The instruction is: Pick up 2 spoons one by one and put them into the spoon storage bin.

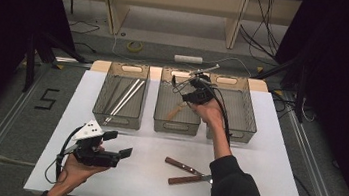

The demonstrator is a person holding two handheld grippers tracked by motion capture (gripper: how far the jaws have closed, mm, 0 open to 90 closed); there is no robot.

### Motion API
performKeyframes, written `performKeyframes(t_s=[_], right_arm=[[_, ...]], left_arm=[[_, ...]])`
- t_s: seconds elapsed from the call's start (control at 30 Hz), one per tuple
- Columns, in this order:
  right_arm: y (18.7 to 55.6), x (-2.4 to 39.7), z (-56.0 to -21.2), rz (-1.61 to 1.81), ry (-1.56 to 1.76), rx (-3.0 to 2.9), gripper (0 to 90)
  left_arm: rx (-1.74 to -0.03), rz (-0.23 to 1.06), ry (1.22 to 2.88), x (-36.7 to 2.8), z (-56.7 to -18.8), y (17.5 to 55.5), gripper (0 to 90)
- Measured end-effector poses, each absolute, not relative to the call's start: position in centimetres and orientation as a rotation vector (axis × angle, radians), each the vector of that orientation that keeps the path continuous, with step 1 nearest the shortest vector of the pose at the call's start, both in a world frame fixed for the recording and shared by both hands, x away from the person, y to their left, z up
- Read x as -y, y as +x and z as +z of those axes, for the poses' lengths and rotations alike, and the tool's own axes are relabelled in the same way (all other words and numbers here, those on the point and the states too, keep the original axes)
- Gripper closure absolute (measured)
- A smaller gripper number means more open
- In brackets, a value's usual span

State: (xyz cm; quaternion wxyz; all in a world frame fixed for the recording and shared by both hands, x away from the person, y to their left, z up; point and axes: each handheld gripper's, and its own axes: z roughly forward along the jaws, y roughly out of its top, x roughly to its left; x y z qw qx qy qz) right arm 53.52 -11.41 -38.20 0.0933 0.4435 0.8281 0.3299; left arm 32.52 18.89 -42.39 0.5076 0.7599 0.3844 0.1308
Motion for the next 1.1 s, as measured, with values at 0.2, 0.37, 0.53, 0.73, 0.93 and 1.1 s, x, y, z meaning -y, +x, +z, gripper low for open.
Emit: performKeyframes(t_s=[0.2, 0.37, 0.53, 0.73, 0.93, 1.1], right_arm=[[53.9, 10.9, -38.9, 0.961, 1.331, -2.457, 90.0], [54.0, 10.5, -39.3, 0.953, 1.335, -2.461, 90.0], [54.2, 10.3, -39.6, 0.947, 1.340, -2.460, 90.0], [54.4, 10.1, -40.0, 0.939, 1.345, -2.461, 90.0], [54.5, 9.7, -40.5, 0.940, 1.346, -2.484, 88.9], [54.4, 9.5, -40.5, 0.983, 1.341, -2.517, 76.0]], left_arm=[[-0.925, 0.314, 1.834, -18.8, -42.4, 32.5, 17.2], [-0.925, 0.313, 1.835, -18.8, -42.4, 32.5, 17.2], [-0.923, 0.313, 1.835, -18.8, -42.4, 32.5, 17.2], [-0.921, 0.312, 1.836, -18.7, -42.4, 32.5, 17.2], [-0.920, 0.310, 1.843, -18.7, -42.4, 32.5, 17.2], [-0.920, 0.310, 1.843, -18.8, -42.4, 32.5, 17.2]])
